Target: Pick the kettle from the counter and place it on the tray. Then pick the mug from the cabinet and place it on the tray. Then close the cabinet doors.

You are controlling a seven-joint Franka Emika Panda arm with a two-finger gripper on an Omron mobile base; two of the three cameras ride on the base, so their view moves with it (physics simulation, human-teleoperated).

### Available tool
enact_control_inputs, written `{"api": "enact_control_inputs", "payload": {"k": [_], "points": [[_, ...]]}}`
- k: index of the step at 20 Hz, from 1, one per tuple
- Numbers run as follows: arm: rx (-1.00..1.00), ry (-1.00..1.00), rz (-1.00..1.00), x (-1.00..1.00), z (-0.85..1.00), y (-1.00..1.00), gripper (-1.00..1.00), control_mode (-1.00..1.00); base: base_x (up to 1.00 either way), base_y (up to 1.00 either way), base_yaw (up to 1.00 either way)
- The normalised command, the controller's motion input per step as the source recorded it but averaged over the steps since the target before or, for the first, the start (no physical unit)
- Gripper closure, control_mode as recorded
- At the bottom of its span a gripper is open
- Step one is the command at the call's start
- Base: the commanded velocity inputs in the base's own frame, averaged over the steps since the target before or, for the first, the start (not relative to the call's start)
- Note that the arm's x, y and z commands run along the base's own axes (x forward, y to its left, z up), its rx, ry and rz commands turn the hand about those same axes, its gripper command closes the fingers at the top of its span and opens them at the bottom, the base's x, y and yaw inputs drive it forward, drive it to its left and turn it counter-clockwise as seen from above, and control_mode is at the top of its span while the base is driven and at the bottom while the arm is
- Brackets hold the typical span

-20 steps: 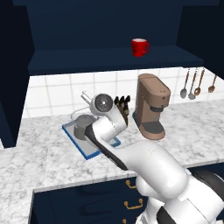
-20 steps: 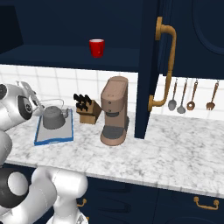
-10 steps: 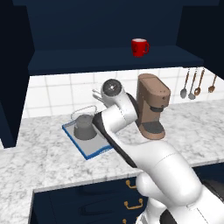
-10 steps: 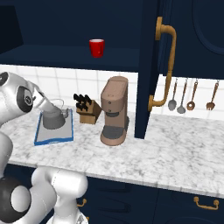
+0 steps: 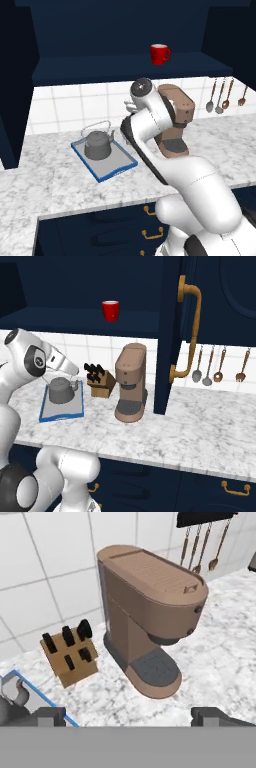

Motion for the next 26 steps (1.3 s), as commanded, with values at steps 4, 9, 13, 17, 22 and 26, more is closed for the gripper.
{"api": "enact_control_inputs", "payload": {"k": [4,9,13,17,22,26], "points": [[-0.16,0.00,0.05,-0.16,0.31,-0.71,-1.00,-1.00,0.00,0.00,0.00],[-0.08,0.00,0.08,-0.23,0.44,-0.52,-1.00,-1.00,0.00,0.00,0.00],[-0.18,0.02,0.16,-0.12,0.44,-0.40,-1.00,-1.00,0.00,0.00,0.00],[-0.23,0.01,0.27,-0.05,0.43,-0.44,-1.00,-1.00,0.00,0.00,0.00],[-0.04,0.00,0.24,-0.05,0.37,-0.37,-1.00,-1.00,0.00,0.00,0.00],[0.11,-0.07,0.07,-0.26,0.07,-0.06,-1.00,-1.00,0.00,0.00,0.00]]}}
